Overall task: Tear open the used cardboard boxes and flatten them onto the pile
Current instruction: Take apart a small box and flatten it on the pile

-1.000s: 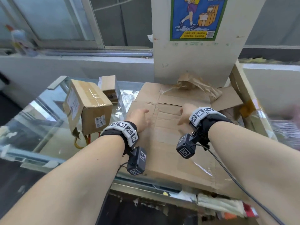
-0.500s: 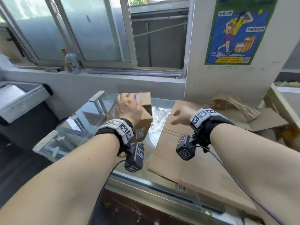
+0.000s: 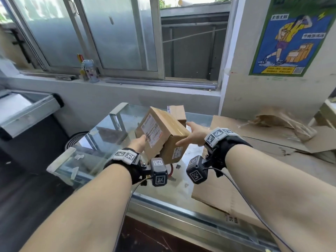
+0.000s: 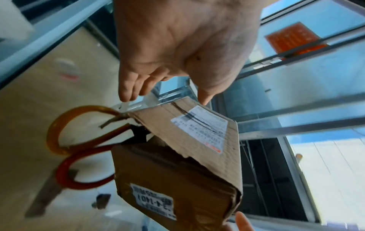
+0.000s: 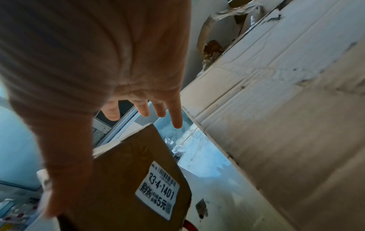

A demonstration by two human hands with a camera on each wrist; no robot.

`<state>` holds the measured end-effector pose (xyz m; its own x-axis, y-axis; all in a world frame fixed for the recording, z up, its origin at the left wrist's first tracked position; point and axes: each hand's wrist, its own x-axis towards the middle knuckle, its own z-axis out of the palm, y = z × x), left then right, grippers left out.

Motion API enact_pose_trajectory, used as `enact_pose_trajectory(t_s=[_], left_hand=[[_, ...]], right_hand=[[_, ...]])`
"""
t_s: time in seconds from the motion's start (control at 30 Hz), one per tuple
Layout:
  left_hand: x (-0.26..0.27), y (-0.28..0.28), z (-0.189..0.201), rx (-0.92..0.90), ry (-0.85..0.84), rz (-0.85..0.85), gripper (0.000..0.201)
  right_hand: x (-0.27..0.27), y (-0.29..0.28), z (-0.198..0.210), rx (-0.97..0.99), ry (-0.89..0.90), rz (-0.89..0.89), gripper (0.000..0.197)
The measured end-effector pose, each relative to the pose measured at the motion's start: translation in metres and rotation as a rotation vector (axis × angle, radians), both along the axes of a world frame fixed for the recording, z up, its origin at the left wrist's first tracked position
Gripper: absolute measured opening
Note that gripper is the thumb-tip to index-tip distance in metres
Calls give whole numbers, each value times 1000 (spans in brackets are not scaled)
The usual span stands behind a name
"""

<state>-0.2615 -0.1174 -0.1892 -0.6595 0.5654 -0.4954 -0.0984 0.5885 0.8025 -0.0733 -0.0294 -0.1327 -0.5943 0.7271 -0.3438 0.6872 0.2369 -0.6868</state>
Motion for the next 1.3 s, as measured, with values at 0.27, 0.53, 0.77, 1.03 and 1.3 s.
enact_pose_trajectory(t_s=[0.27, 0.53, 0.77, 1.03, 1.3], left_hand=[[6, 7, 7, 190, -389, 20, 36], [34, 21, 49, 434, -273, -247, 94], [77, 50, 58, 452, 118, -385, 62], [116, 59, 83, 474, 387, -581, 71], [153, 58, 101, 313, 852, -662, 101]], right_hand=[[-9, 2, -4, -197, 175, -194, 69], [26, 20, 20, -542, 535, -526, 41], [71, 35, 22, -587, 598, -617, 74], [116, 51, 11, -554, 423, -605, 79], [136, 46, 44, 380, 256, -682, 21]])
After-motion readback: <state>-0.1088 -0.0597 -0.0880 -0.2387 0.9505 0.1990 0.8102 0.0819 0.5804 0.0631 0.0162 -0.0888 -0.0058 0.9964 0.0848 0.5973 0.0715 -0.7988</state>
